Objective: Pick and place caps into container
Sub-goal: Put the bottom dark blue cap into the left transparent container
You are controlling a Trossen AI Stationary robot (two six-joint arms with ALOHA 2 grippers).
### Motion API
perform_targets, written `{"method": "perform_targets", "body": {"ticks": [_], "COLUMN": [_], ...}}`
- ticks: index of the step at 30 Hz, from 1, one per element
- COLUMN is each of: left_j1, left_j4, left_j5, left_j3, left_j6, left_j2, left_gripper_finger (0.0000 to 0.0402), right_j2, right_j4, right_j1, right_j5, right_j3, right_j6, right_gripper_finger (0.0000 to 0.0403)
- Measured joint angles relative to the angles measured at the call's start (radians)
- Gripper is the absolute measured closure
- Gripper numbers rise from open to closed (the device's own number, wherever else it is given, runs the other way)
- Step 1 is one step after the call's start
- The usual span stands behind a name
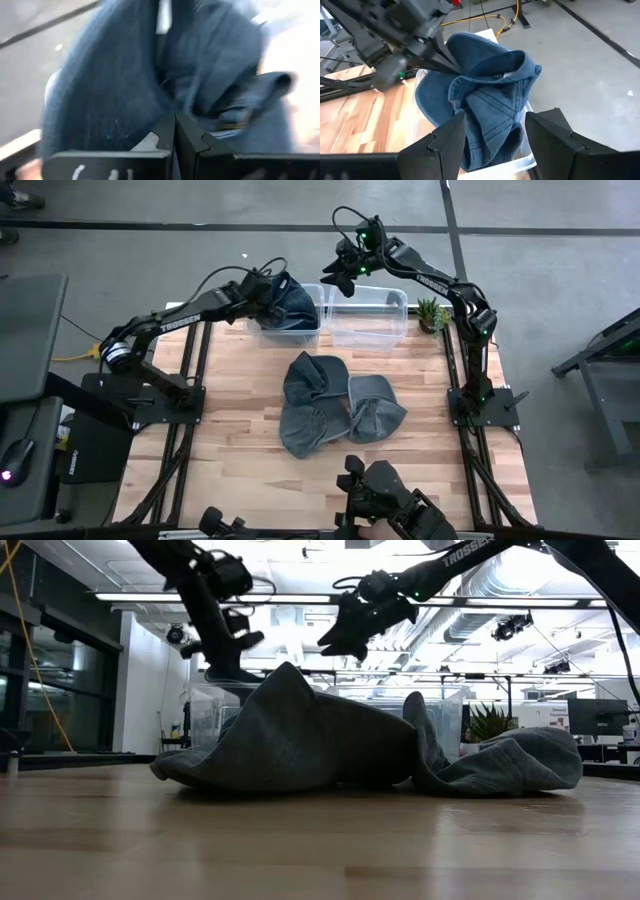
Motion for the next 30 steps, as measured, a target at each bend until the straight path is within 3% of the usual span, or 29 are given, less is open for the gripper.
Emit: {"method": "perform_targets", "body": {"ticks": [4,13,17,30], "left_j1": [0.001,0.000,0.000,-0.037], "left_j4": [0.003,0.082,0.090,-0.102], "left_j5": [-0.058,-0.057,-0.060,-0.087], "left_j3": [-0.001,0.001,0.020,0.171], "left_j6": [-0.013,-0.011,0.007,0.132], "left_j2": [0.070,0.175,0.176,0.129], "left_gripper_finger": [0.0401,0.0401,0.0401,0.0401], "right_j2": [0.000,0.000,0.000,-0.055], "right_j4": [-0.026,-0.034,-0.034,-0.090], "right_j1": [0.000,0.000,0.000,-0.004], "right_j5": [0.000,0.000,0.000,0.011], "right_j3": [0.000,0.000,0.000,0.000], "right_j6": [-0.008,-0.010,-0.010,-0.047], "right_gripper_finger": [0.0203,0.0203,0.0203,0.0203]}}
